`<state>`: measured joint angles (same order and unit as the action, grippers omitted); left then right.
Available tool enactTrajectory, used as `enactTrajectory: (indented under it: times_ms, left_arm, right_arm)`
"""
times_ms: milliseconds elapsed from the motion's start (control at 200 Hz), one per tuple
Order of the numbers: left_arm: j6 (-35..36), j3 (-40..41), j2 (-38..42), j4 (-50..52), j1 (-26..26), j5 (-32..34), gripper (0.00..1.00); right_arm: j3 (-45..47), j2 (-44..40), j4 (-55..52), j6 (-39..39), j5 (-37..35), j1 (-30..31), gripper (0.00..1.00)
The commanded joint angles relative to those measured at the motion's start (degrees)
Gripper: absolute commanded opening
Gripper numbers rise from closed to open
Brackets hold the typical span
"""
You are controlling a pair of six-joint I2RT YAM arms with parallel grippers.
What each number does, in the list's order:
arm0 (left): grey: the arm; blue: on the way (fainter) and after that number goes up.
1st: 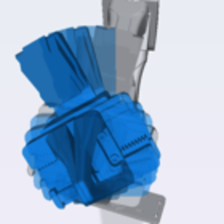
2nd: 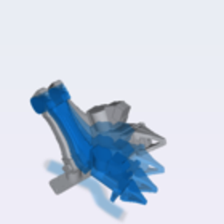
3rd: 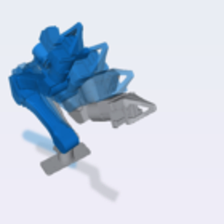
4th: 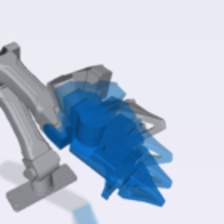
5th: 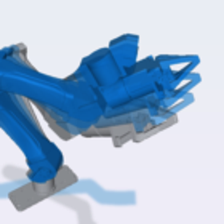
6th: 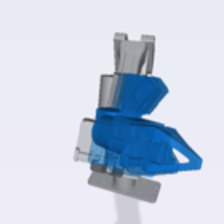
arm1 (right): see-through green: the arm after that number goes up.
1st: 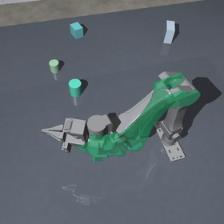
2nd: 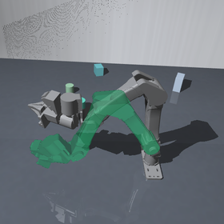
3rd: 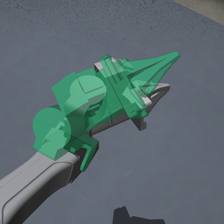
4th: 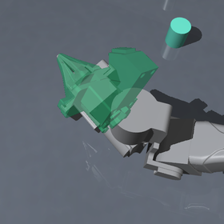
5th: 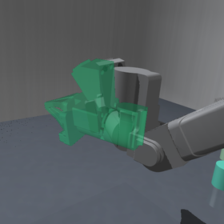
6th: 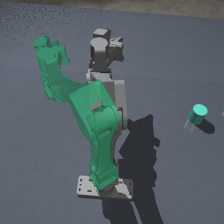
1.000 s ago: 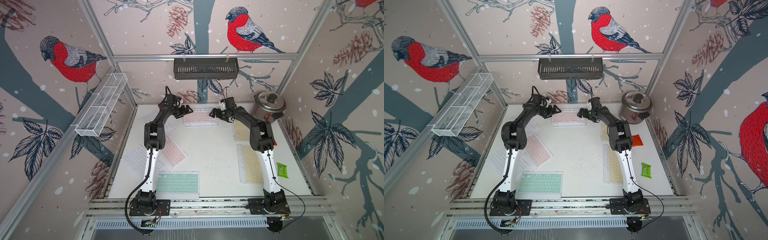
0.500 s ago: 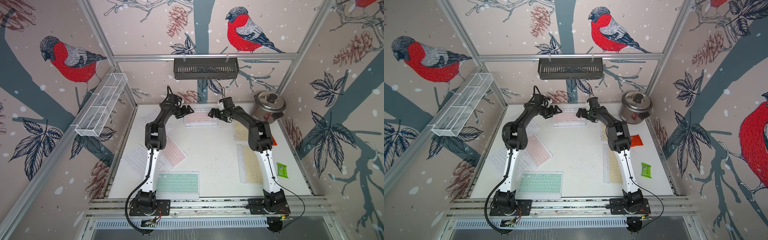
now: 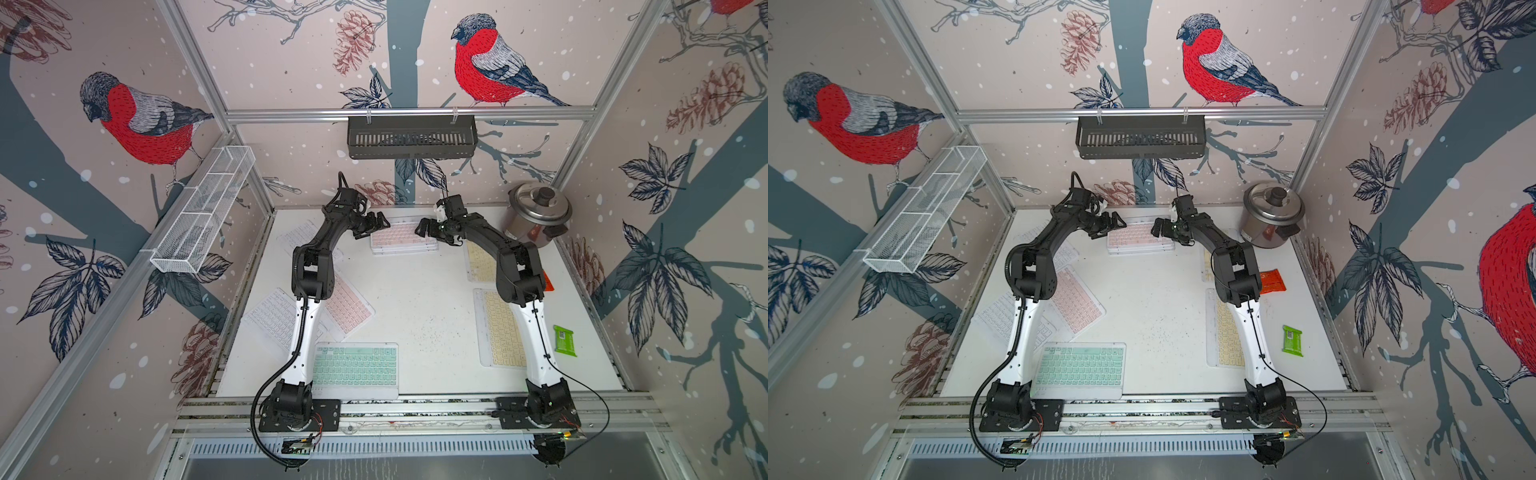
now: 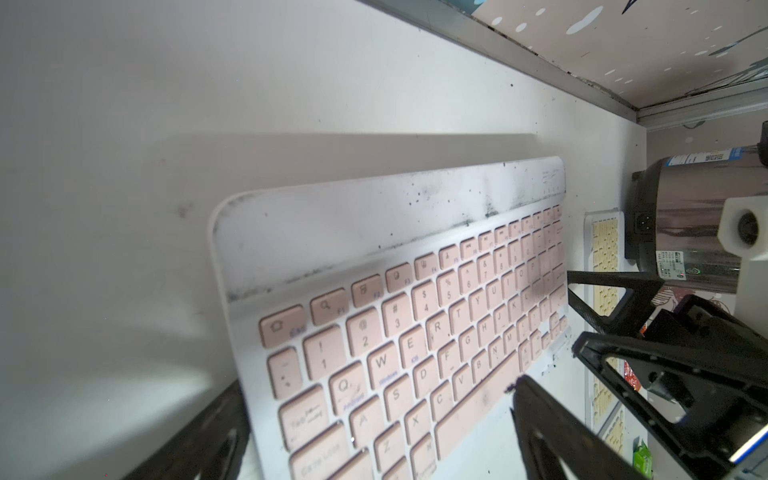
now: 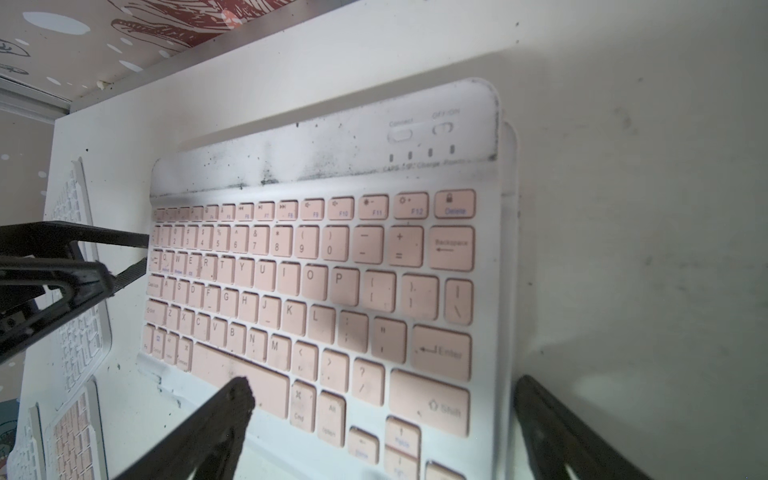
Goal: Stack the numeric keypads
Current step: Place the numeric keypad at the numeric keypad.
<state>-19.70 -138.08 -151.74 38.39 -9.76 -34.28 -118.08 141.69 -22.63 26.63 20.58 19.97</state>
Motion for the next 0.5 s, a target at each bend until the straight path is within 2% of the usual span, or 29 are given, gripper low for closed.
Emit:
enactTrajectory:
  times_ms: [0, 185, 325, 496]
  left_arm:
    - [0.3, 0.2, 1.1, 3.7, -0.1, 1.5, 0.96]
    - [1.7, 0.2, 2.7, 5.3, 1.3, 4.0, 0.96]
    - [3.3, 1.0, 4.9, 6.7, 2.4, 6.9, 0.96]
    - [2.5, 4.6, 7.0, 3.2, 2.7, 4.9, 0.97]
  right_arm:
    - [1.1, -1.2, -1.7, -0.1, -1.2, 0.2, 1.0]
    - [3.4, -3.4, -1.4, -0.9, -1.9, -0.1, 1.0]
    - [9.2, -7.6, -0.2, -2.1, -3.8, 0.0, 1.0]
    - [18.9, -13.8, 2.4, -4.0, -8.4, 2.0, 1.0]
